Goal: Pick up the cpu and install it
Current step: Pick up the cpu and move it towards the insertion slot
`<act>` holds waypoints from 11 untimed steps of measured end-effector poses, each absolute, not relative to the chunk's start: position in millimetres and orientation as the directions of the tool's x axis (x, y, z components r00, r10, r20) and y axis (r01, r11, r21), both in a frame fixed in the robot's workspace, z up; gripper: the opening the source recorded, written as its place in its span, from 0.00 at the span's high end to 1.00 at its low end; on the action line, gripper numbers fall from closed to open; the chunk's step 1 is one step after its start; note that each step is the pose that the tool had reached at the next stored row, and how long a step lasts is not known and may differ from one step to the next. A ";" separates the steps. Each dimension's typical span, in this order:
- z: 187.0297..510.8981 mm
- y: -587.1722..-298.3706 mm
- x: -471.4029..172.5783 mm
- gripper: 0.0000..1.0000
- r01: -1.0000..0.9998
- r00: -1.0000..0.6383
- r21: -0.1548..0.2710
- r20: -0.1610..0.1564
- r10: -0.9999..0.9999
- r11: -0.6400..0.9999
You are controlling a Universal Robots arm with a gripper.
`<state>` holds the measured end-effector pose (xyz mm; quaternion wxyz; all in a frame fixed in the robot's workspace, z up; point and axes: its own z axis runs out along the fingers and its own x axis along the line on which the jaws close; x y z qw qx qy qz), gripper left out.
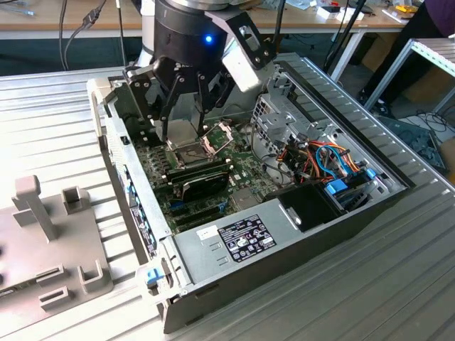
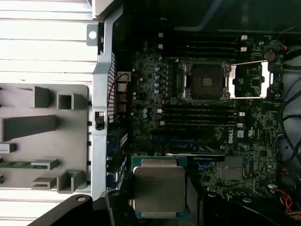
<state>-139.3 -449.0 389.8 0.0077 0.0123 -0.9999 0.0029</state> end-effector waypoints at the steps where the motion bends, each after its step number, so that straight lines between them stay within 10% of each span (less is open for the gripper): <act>1: 389.8 -449.0 -137.2 0.45 -0.025 -1.000 -0.005 0.015 -0.025 1.000; 11: 389.8 -449.0 -112.0 0.45 -0.025 -1.000 -0.005 0.015 -0.025 1.000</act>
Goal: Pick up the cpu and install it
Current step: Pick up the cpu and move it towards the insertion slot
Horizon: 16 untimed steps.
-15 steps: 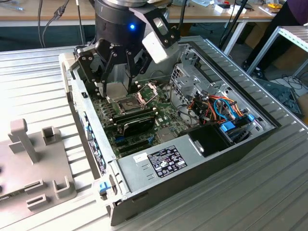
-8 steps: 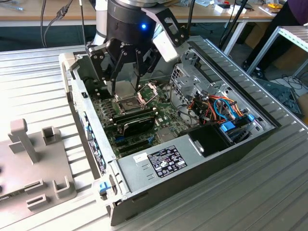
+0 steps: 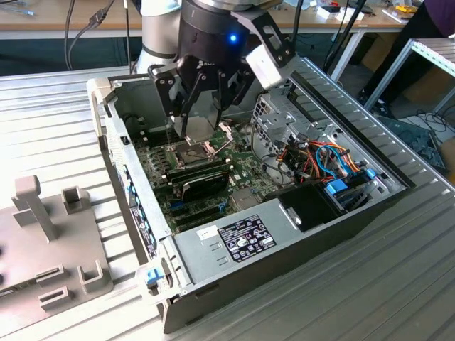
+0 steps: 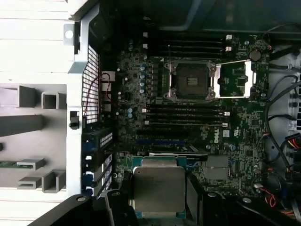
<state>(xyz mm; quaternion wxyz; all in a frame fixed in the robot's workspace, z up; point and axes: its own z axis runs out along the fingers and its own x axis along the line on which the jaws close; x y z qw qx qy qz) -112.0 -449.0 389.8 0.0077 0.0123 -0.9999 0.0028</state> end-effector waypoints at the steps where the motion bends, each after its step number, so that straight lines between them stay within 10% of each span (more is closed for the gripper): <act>1: 389.8 -449.0 -109.4 0.45 -0.025 -1.000 -0.006 0.015 -0.024 1.000; 16: 389.7 -449.0 -71.7 0.45 -0.025 -1.000 -0.005 0.015 -0.025 1.000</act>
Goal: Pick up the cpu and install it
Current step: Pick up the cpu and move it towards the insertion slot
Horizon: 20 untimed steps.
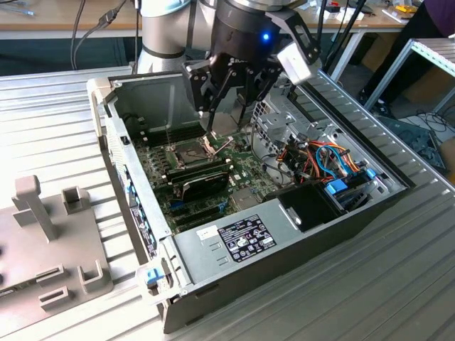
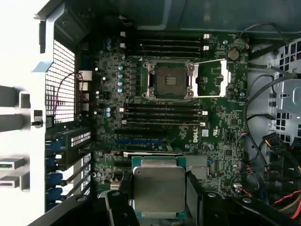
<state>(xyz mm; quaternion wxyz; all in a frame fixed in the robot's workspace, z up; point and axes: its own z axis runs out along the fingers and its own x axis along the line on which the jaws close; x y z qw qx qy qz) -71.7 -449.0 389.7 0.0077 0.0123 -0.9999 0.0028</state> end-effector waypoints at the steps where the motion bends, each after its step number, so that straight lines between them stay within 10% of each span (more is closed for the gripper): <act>1: 389.7 -449.0 -68.7 0.45 -0.025 -1.000 -0.006 0.015 -0.024 1.000; 20: 389.7 -448.7 -51.2 0.45 -0.025 -1.000 -0.005 0.015 -0.025 1.000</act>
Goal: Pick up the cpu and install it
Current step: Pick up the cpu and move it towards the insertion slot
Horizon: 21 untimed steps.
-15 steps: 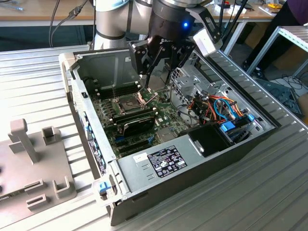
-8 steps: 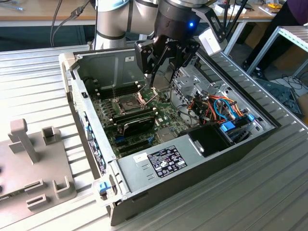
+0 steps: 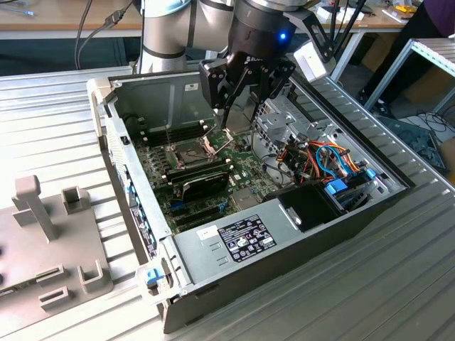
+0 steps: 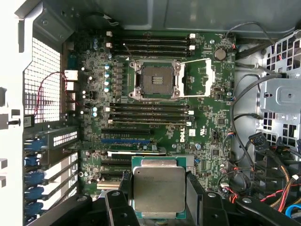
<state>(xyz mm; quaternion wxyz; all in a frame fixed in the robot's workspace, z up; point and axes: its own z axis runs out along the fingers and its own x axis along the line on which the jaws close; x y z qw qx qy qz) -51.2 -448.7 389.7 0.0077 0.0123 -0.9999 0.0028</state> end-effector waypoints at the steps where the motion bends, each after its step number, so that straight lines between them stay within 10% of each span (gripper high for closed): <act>1: 389.7 -448.3 -51.2 0.45 -0.025 -1.000 -0.006 0.015 -0.025 1.000; 21: 387.7 -416.0 -51.3 0.45 -0.025 -1.000 -0.004 0.015 -0.024 1.000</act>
